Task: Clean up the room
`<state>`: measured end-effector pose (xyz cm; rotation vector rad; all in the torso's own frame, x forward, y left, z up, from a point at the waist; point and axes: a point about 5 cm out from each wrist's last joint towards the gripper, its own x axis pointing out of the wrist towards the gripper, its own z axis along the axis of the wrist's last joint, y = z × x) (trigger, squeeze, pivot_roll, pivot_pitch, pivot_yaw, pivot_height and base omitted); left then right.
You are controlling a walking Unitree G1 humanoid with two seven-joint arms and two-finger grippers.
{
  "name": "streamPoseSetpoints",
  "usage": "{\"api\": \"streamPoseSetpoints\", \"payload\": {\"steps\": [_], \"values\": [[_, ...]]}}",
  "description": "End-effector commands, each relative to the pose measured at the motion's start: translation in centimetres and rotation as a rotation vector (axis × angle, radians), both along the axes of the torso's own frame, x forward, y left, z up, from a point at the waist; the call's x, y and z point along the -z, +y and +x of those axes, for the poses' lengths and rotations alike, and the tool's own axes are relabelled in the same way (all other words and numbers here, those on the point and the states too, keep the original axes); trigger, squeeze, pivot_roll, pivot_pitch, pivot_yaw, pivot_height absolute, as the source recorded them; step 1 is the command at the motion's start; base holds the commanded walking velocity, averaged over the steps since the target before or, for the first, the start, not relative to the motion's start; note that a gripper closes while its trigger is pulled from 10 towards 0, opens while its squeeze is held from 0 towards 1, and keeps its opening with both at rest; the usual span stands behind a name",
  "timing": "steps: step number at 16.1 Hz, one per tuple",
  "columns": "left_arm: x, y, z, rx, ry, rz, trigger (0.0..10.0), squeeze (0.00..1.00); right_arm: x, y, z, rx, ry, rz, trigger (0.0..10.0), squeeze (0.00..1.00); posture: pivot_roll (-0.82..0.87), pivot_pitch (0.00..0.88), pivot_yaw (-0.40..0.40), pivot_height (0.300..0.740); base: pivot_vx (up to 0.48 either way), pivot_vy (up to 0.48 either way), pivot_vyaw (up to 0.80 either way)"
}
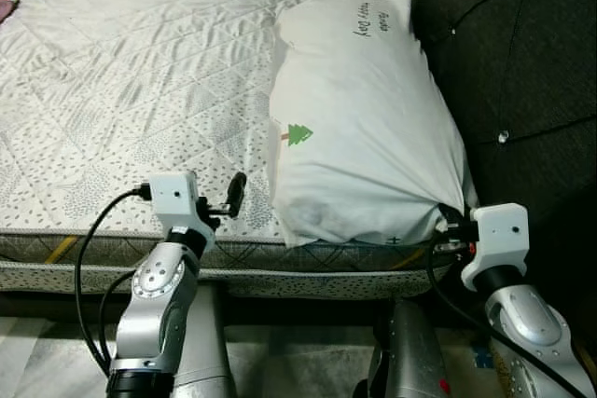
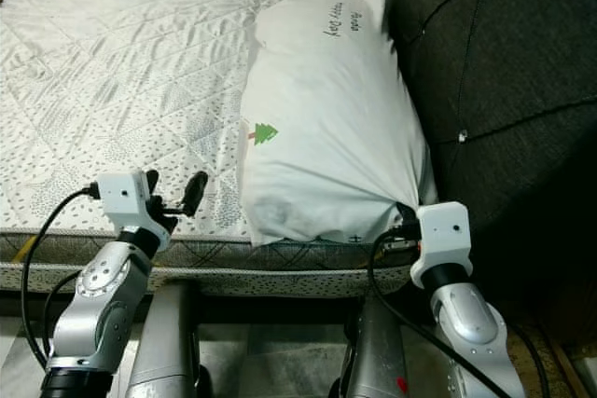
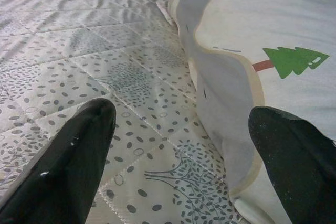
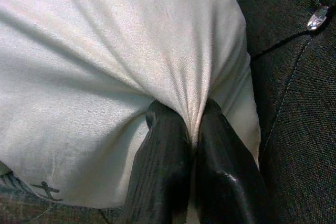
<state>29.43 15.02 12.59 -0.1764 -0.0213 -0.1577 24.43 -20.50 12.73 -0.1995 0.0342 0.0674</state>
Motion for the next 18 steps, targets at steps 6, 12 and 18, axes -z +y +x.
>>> {"api": "streamPoseSetpoints", "payload": {"steps": [6,12,18], "values": [[0.2,0.2,0.2,0.005,0.009,0.014,10.0,0.0,1.2,0.0,-1.8,0.002,0.067,0.013,0.0,0.0,-0.03,0.081,-0.014,0.503,0.0,0.0,0.0],[0.1,0.2,0.4,0.011,0.006,0.019,10.0,0.0,1.6,0.4,-2.3,-0.002,0.085,0.037,0.0,0.0,-0.03,0.082,-0.006,0.503,0.0,0.0,0.0],[0.0,0.1,0.7,0.002,0.002,0.017,10.0,0.0,-1.3,-1.5,5.3,0.057,-0.022,0.012,0.0,0.0,-0.02,0.072,-0.011,0.503,0.0,0.0,0.0]]}}
